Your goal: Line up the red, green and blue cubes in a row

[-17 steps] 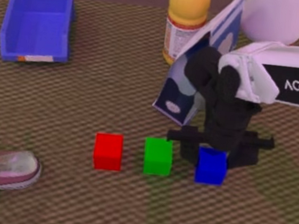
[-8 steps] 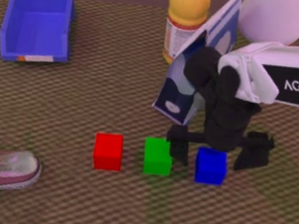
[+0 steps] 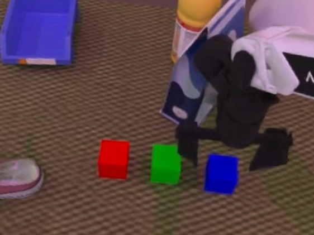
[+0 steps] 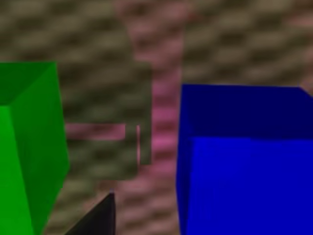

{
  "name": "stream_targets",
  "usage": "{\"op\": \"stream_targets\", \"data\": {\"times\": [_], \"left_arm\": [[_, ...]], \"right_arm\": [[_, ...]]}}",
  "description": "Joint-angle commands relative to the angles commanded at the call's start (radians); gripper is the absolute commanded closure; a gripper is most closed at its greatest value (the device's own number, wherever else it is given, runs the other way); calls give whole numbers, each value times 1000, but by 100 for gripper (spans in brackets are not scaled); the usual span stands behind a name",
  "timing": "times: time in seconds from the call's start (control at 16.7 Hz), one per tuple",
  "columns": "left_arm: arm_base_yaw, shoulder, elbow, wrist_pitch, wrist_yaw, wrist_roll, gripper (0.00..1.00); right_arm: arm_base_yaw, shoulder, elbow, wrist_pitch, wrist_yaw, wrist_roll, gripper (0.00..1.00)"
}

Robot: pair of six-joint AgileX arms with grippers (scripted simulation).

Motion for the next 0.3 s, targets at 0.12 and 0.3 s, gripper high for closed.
{"op": "stream_targets", "data": {"times": [0.12, 0.3], "left_arm": [[0, 0, 0, 0, 0, 0, 0], [0, 0, 0, 0, 0, 0, 0]], "right_arm": [[1, -25, 49, -80, 0, 0, 0], [2, -51, 90, -137, 0, -1, 0]]}}
